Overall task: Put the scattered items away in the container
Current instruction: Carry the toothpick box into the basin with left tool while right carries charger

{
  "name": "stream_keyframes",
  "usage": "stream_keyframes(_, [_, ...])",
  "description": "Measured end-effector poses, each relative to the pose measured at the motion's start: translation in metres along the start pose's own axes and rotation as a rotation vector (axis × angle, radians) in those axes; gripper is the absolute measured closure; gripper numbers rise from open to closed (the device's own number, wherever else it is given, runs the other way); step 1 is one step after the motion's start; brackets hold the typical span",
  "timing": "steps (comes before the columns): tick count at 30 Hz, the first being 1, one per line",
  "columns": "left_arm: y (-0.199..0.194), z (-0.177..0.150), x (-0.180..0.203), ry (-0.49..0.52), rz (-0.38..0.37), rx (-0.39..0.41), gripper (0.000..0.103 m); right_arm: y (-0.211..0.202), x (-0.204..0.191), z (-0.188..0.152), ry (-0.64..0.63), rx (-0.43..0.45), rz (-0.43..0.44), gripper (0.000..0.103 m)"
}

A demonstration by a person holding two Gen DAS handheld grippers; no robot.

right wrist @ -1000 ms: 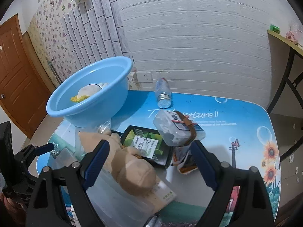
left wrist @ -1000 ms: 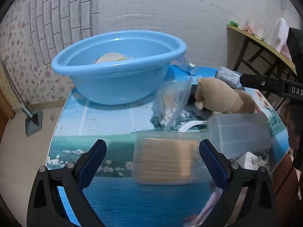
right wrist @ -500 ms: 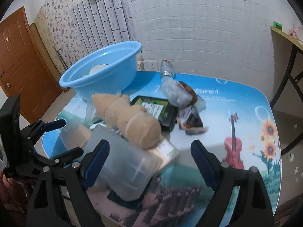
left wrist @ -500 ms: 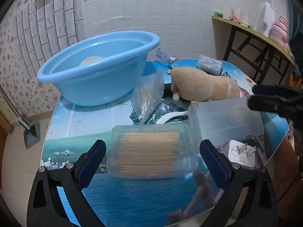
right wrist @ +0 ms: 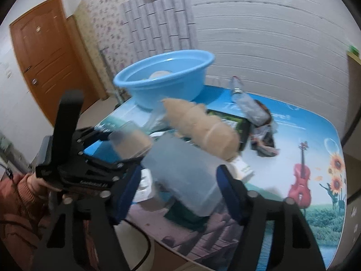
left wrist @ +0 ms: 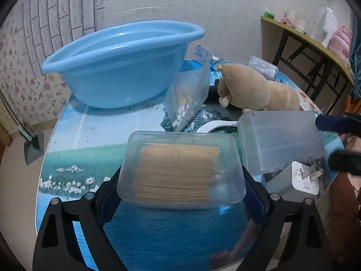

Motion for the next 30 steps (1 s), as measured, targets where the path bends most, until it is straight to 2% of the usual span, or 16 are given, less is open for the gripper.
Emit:
stream_keyframes(9, [-0.021, -0.004, -0.016, -0.022, 0.038, 0.043, 0.011, 0.012, -0.032, -0.009, -0.103, -0.053, 0.083, 0.043])
stream_keyframes(13, [-0.029, -0.004, -0.023, -0.033, 0.042, 0.056, 0.011, 0.019, -0.038, -0.013, -0.128, -0.088, 0.098, 0.056])
stream_keyframes(18, [-0.035, -0.005, -0.027, -0.044, 0.050, 0.068, 0.011, 0.022, -0.042, -0.016, -0.143, -0.113, 0.099, 0.061])
stream_keyframes(20, [-0.036, -0.004, -0.027, -0.048, 0.053, 0.072, 0.011, 0.026, -0.042, -0.017, -0.153, -0.123, 0.091, 0.069])
stream_keyframes(22, [-0.038, -0.004, -0.028, -0.049, 0.054, 0.078, 0.011, 0.028, -0.039, -0.017, -0.147, -0.116, 0.074, 0.076])
stream_keyframes(30, [-0.073, 0.014, -0.025, -0.031, 0.061, 0.158, 0.011, 0.016, -0.040, -0.003, -0.139, -0.054, 0.095, 0.077])
Point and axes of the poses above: each gripper's, at about its wrist camera, not at the fingertips, and y roughly the way its jaws point, x to its right, z to its top, the point moved 4 cm from there along y, roughly the way its jaws point, and after that the axes turned 1 degree about x, right-handed, at the moved point
